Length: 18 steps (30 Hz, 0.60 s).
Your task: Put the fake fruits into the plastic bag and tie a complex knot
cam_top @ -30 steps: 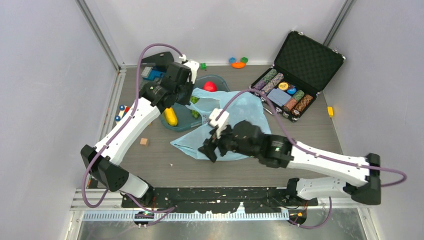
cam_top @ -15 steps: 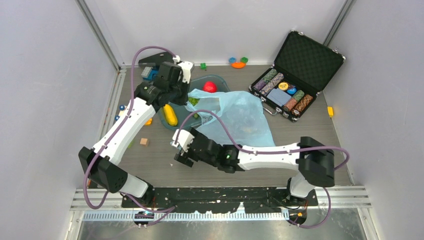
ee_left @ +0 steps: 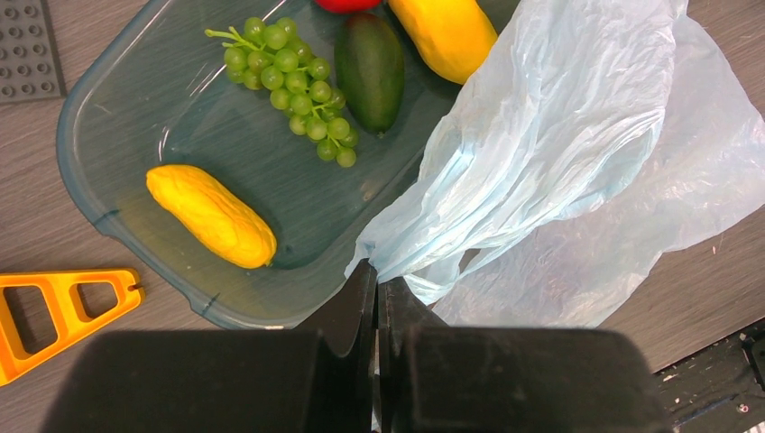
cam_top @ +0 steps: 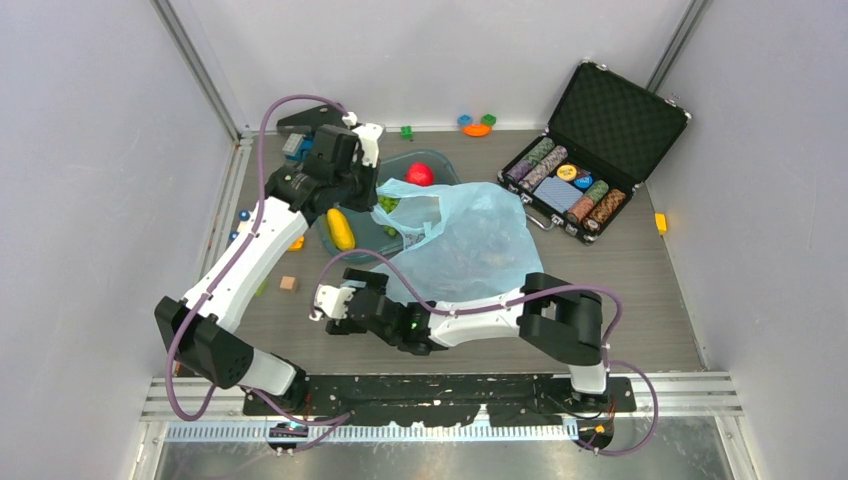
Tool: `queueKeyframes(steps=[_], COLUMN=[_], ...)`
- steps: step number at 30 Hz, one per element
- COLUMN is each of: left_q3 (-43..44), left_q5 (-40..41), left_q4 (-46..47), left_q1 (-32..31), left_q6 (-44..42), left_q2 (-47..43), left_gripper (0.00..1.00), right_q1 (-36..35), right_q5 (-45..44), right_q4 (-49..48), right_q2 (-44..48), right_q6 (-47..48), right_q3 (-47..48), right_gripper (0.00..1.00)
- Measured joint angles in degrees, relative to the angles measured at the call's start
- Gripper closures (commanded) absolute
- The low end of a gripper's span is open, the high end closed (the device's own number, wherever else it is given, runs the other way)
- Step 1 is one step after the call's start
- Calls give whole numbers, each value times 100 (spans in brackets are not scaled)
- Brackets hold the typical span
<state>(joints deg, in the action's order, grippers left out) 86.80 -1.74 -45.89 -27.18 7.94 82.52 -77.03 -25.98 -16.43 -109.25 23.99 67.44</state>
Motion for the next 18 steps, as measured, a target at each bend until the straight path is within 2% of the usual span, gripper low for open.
queueKeyframes(steps=[3,9,11,12,14,18], left_q3=[0,0,0,0,0,4], left_q5=[-7,-7,-7,-4,-4,90], left_q4=[0,0,-2,0,-2,-35], left_q1=[17,37,44,46,48,57], left_q6=[42,63,63,63,63,52], left_q2=[0,0,0,0,0,0], left_gripper=[100,100,100,100,100,100], right_q1=[0,0,0,0,0,0], right_q5=[-223,-553,-647,-702,-800,-1008], right_q4=[-90,-201,-223,-229,-247,-352], right_q2=[-197,-466,-562,-610,-673,-678], right_q6=[284,660,732,763,831,872], right_q3=[50,61,85,94,94,94], right_gripper=[18,45,64,79,92,95])
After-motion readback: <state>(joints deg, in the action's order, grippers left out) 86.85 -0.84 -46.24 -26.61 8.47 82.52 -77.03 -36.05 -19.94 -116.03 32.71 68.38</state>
